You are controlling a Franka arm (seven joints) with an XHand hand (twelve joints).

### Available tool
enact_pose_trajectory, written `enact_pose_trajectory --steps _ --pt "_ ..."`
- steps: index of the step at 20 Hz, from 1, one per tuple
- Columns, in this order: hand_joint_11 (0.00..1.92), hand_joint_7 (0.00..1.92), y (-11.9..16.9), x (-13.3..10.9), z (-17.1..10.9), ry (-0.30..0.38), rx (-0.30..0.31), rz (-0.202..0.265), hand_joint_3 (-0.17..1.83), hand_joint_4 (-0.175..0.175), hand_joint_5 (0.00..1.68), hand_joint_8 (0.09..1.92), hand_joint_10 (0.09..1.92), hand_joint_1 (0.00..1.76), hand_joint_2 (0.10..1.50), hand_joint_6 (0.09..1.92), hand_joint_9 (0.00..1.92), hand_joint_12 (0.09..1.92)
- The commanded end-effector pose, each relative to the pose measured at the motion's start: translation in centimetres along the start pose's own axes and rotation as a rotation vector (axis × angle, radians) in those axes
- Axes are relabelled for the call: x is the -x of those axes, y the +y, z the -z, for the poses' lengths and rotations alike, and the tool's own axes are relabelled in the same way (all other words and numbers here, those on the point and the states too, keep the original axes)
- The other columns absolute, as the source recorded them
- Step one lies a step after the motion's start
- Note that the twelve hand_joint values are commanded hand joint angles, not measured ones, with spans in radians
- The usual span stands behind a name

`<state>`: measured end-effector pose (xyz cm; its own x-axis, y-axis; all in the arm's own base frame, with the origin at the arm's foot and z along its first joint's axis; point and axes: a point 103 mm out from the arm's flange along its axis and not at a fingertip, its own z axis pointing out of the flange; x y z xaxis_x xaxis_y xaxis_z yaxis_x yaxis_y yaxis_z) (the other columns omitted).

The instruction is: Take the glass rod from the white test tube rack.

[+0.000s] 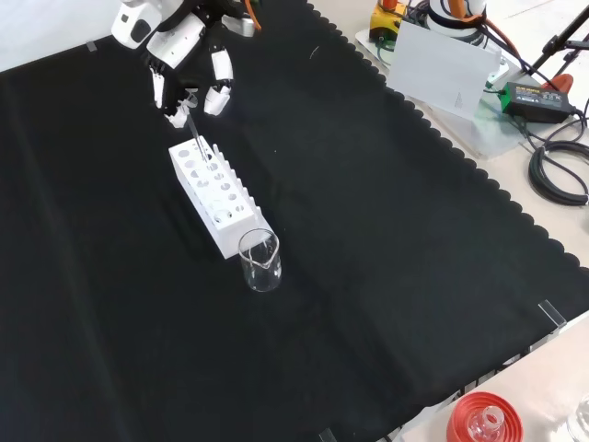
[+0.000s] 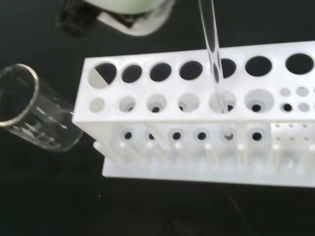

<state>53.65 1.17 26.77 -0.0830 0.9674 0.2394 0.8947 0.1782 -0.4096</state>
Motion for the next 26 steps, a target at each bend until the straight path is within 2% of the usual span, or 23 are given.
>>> enact_pose_trajectory --steps 1,6,13,14,16,17,19,21,22,26 --pt "1.47 0.91 0.7 0.0 -0.4 -0.009 0.043 0.005 0.77 -0.175 0.79 0.82 0.40 1.08 0.69 0.88 1.37 0.81" --pt "1.52 0.94 1.3 -0.4 -0.9 -0.029 -0.002 -0.023 0.80 -0.175 0.78 0.83 0.35 1.09 0.68 0.90 1.42 0.77" --pt "1.55 0.95 1.5 -0.5 -0.6 -0.037 0.020 -0.031 0.84 -0.175 0.76 0.82 0.32 1.07 0.65 0.93 1.46 0.75" --pt "1.58 0.98 1.5 -0.5 -0.6 -0.036 0.035 -0.030 0.83 -0.175 0.78 0.81 0.31 1.09 0.66 0.92 1.48 0.74" --pt "1.62 1.08 1.5 -0.6 -0.4 -0.026 0.081 -0.021 0.52 -0.175 0.91 0.80 0.27 1.14 0.84 1.01 1.52 0.66" --pt "1.61 1.15 1.4 -0.6 -0.3 -0.012 0.115 -0.017 0.44 -0.174 0.94 0.80 0.27 1.20 0.87 0.98 1.55 0.63" --pt "1.59 1.22 1.3 -0.8 0.0 0.010 0.182 -0.009 0.52 -0.175 0.99 0.83 0.29 1.27 0.80 0.95 1.59 0.57" --pt "1.60 1.24 1.1 -1.1 0.3 -0.008 0.230 -0.005 0.66 -0.175 1.00 0.90 0.33 1.29 0.73 0.96 1.65 0.55" --pt "1.61 1.23 1.0 -1.3 0.5 -0.039 0.246 -0.003 0.67 -0.175 0.99 0.94 0.35 1.30 0.73 0.97 1.67 0.56" --pt "1.63 1.18 0.5 -1.9 1.1 -0.071 0.296 -0.005 0.55 -0.175 0.95 1.04 0.46 1.29 0.81 0.93 1.71 0.60"
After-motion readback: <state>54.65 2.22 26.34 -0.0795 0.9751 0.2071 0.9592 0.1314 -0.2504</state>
